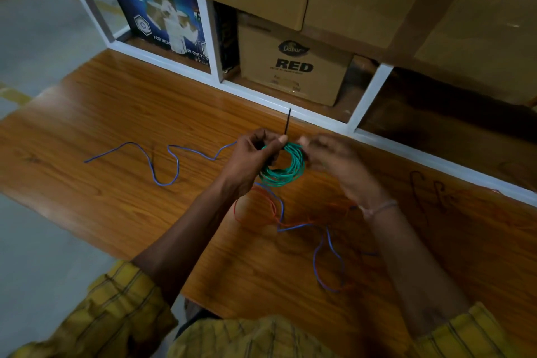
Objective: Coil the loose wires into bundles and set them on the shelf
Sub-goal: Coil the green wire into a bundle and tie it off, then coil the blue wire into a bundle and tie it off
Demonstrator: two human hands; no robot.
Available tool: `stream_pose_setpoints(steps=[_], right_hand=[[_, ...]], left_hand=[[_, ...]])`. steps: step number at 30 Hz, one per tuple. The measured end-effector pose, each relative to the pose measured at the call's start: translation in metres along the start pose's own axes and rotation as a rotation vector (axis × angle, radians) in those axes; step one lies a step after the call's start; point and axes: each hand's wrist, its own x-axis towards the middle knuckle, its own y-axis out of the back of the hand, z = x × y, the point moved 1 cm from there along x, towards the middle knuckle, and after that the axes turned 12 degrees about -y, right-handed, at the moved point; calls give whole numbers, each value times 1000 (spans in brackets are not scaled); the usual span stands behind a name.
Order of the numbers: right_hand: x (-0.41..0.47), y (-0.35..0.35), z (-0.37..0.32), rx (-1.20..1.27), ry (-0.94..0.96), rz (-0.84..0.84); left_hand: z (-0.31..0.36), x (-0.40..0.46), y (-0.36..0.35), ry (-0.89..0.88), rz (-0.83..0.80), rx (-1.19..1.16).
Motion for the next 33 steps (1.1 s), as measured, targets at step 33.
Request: stream_pose_setpoints(steps=[33], right_hand=[[46, -57, 35, 826, -155, 65]], left_hand=[[-22, -8, 49, -137, -290, 529]])
